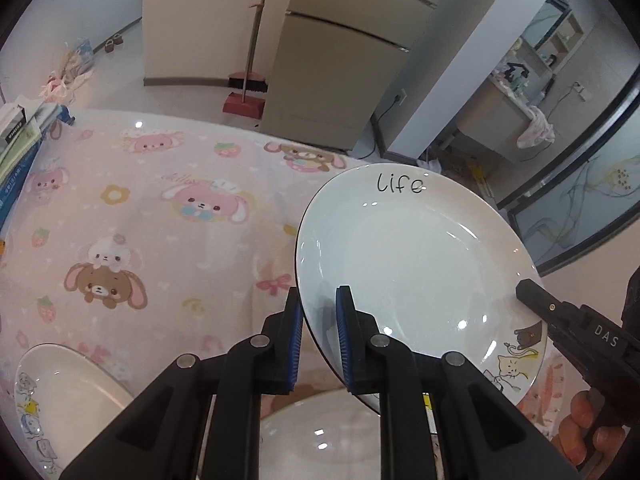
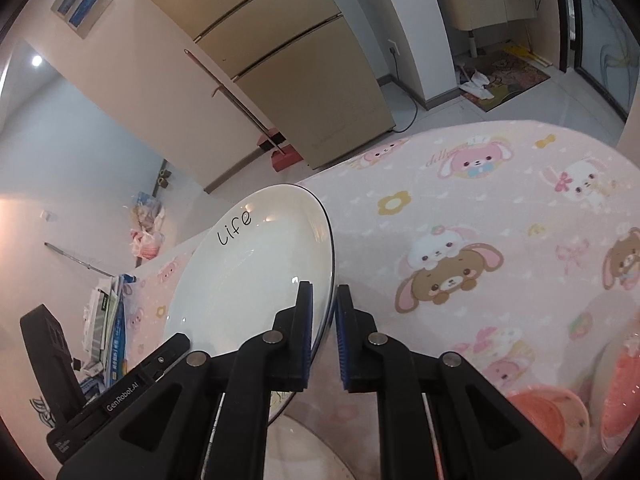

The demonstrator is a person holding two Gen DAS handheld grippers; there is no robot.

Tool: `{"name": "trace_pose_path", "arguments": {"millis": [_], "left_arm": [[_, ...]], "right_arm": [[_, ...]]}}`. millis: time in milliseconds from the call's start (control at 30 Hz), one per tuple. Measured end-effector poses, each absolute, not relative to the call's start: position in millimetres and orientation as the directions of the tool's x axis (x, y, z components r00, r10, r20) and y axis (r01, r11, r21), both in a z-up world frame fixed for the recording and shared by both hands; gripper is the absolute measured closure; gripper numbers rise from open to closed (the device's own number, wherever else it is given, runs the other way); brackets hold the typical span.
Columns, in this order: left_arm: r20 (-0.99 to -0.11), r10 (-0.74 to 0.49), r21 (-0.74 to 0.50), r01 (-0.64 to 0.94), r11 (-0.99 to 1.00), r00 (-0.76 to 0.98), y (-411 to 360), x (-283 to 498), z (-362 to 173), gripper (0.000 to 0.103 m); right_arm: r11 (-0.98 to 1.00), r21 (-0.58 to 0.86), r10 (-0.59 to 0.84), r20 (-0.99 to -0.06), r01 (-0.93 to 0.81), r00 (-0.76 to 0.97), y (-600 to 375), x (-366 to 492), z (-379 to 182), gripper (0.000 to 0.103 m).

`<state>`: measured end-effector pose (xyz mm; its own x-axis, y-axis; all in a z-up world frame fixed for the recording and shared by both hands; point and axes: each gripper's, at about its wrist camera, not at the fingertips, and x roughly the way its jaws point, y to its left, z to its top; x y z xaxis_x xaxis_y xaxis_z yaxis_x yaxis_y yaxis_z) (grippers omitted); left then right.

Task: Organize plates and bowls
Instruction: 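Lift the held plate and carry it over the other plates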

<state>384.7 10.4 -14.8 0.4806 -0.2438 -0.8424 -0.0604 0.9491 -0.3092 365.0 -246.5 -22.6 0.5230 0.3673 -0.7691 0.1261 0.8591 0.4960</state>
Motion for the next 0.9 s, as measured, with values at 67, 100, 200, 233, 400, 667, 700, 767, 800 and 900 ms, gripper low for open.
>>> {"name": "trace_pose_path", "arguments": {"millis": [67,100,200,233,400,667,700,767,800,900], "left_arm": [[-0.828,-0.237,-0.299,-0.043,0.953,0.508,9.0,372.7,4.7,0.086],[-0.819,-0.231,-0.292,-0.036,0.956,0.525,8.1,365.8,14.7,0.086],[-0.785,-0.188,-0.254,-0.029,0.967,0.591,7.8,334.2,48.4,0.086],[-0.774,-0.175,-0.244,-0.032,0.969,0.608,8.2,319.0,60.3,0.086],[-0.738,-0.175,-0.24,-0.011,0.971,0.651,11.5,266.3,97.2,0.086],[-0.702,-0.216,-0.286,0.008,0.958,0.679,15.3,192.5,112.8,0.086],[-0.698,-0.216,-0.286,0.011,0.958,0.683,14.7,182.9,111.6,0.086],[-0.691,-0.224,-0.293,0.016,0.956,0.687,14.4,169.8,107.9,0.086],[-0.691,-0.226,-0.294,0.019,0.956,0.686,14.4,164.6,106.4,0.086],[-0.697,-0.23,-0.291,0.025,0.956,0.679,15.4,154.9,99.0,0.086]], "right_arm": [[0.865,0.493,0.371,-0.759,0.1,0.534,-248.1,354.4,-8.1,0.091],[0.869,0.486,0.367,-0.753,0.086,0.547,-247.2,347.0,2.1,0.091],[0.864,0.502,0.395,-0.722,0.037,0.569,-248.1,323.3,25.7,0.09],[0.865,0.501,0.4,-0.713,0.019,0.575,-248.1,314.7,33.5,0.089],[0.867,0.498,0.408,-0.671,-0.031,0.62,-242.4,267.2,62.9,0.089],[0.867,0.495,0.413,-0.651,-0.056,0.636,-244.5,214.7,72.7,0.089],[0.876,0.478,0.405,-0.658,-0.063,0.635,-242.9,207.4,72.1,0.089],[0.893,0.443,0.384,-0.666,-0.074,0.64,-240.8,192.8,71.5,0.087],[0.904,0.42,0.368,-0.673,-0.078,0.642,-238.7,185.8,70.3,0.087],[0.917,0.394,0.344,-0.688,-0.069,0.639,-235.3,174.6,64.0,0.087]]}}
